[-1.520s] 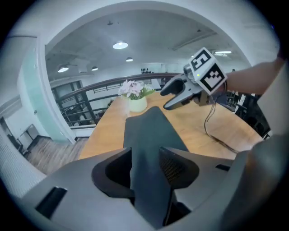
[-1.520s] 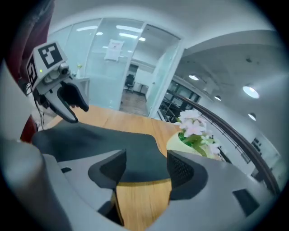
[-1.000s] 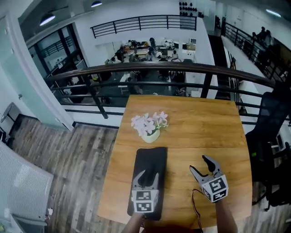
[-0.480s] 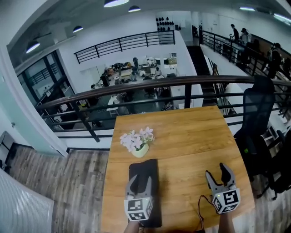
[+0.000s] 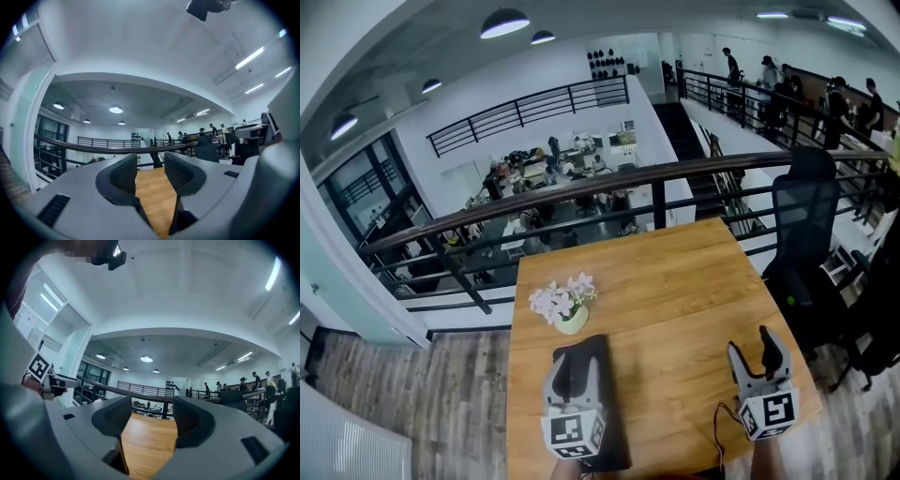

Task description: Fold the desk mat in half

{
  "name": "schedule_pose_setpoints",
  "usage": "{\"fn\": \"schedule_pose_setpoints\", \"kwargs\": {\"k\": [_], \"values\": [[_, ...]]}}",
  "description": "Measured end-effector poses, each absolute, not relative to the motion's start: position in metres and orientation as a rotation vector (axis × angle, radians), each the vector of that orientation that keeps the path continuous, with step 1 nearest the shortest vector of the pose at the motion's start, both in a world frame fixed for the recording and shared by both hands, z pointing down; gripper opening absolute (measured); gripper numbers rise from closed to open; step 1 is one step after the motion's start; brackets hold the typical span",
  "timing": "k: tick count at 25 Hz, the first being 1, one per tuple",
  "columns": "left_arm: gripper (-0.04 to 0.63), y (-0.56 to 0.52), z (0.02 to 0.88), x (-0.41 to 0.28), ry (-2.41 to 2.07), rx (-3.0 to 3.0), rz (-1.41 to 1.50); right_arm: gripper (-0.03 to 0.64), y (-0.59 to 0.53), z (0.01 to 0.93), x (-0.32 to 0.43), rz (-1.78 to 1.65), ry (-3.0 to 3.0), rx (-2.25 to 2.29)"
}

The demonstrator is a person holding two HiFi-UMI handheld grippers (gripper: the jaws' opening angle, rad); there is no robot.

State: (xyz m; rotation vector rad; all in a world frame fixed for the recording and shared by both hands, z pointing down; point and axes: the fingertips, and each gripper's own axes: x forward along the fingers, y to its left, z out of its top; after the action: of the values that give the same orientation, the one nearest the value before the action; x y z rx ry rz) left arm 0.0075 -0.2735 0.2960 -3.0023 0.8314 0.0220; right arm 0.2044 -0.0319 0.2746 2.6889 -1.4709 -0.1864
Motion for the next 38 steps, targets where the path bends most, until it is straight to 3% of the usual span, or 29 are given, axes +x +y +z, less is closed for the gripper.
{"fn": "schedule_pose_setpoints", "kwargs": {"k": [7, 17, 23, 28, 34, 38], "values": [[0.189, -0.264, 0.257, -0.008, 0.836, -2.921, 0.214, 0.276, -0.020, 0.259, 0.201, -0.295, -1.415, 2.739], [0.183, -0.260, 0.260, -0.012, 0.838, -2.915, 0.216, 0.261, -0.026, 0.263, 0.194, -0.291, -1.451, 2.716], [0.150, -0.259, 0.264, -0.012, 0.856, -2.902, 0.201, 0.201, -0.026, 0.265, 0.192, -0.292, -1.459, 2.718], [0.069, -0.257, 0.258, -0.017, 0.861, -2.899, 0.239, 0.121, -0.033, 0.265, 0.184, -0.299, -1.506, 2.696], [0.024, -0.260, 0.261, -0.027, 0.892, -2.887, 0.228, 0.013, -0.036, 0.258, 0.179, -0.329, -1.495, 2.707], [0.020, -0.260, 0.258, -0.033, 0.897, -2.883, 0.235, 0.009, -0.036, 0.257, 0.177, -0.330, -1.506, 2.726]]}}
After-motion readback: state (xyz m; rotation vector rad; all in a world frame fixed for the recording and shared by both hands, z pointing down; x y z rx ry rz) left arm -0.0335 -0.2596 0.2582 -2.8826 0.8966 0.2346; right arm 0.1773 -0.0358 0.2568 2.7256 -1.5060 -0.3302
